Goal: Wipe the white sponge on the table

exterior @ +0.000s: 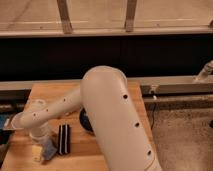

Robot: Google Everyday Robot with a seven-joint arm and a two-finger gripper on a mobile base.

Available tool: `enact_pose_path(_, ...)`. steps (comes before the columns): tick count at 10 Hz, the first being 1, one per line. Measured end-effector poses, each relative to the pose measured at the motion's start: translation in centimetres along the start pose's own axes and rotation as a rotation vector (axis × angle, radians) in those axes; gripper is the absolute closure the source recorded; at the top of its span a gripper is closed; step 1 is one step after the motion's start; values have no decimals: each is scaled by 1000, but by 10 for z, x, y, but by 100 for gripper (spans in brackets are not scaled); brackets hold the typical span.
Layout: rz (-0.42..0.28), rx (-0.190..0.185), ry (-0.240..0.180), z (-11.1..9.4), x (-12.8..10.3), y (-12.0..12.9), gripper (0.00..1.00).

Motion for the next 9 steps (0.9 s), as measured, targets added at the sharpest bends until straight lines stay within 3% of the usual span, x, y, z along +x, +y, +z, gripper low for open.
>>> enact_pose_path(1,2,1,1,0,0,0,32)
enact_pose_path(7,11,3,5,-5,4,-3,94)
enact_pose_path(9,10,2,7,-6,4,-3,100)
